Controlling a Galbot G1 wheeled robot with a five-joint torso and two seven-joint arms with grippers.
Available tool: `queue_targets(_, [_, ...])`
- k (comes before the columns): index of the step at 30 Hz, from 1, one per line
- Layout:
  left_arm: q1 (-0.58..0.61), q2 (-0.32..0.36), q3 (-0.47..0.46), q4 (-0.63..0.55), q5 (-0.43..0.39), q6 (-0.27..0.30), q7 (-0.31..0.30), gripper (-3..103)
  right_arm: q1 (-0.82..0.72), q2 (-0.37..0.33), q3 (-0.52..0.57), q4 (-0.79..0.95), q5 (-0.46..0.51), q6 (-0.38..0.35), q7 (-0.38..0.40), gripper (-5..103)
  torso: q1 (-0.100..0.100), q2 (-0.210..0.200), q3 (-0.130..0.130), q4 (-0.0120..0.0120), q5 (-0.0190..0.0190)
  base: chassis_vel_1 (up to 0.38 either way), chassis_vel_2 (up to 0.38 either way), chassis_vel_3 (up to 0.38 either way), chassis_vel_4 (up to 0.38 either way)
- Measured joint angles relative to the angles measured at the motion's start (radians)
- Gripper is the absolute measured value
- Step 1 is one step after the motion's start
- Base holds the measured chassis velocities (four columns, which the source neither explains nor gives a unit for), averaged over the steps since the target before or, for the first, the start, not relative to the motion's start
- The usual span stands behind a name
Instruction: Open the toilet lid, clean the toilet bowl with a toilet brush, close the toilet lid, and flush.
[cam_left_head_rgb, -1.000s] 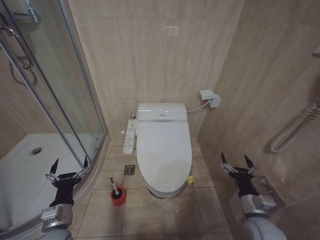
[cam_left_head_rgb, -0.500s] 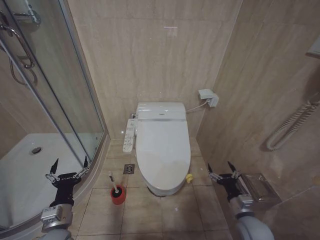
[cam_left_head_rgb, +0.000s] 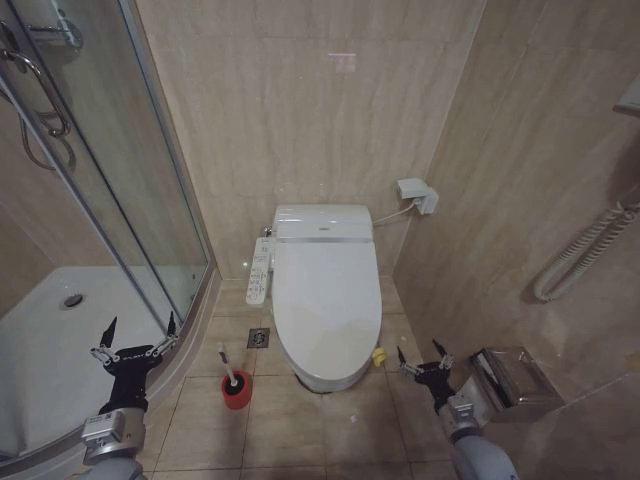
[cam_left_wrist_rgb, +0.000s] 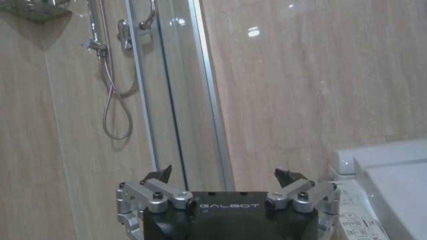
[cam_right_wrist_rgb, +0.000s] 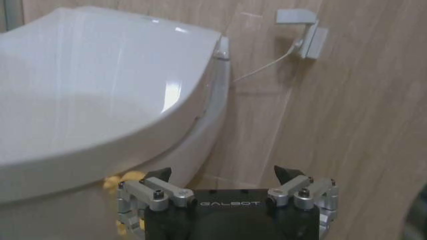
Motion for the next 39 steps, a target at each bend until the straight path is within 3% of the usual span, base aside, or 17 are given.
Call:
queue_targets(29, [0.0,0.0,0.0,0.0,0.0,0.0,0.0,100,0.164,0.045,-0.075,-0.254,-0.058,0.042,-0.001,100,0.0,0.0,0.0,0.0002,0.0001,0.0,0.0,0.0,0.0])
queue_targets(39, [0.0,0.0,0.0,0.0,0.0,0.0,0.0,100,0.061,-0.06,-0.044,-0.12,-0.014,0.034,0.006,100,0.0,0.0,0.0,-0.0001,0.0,0.0,0.0,0.0,0.0])
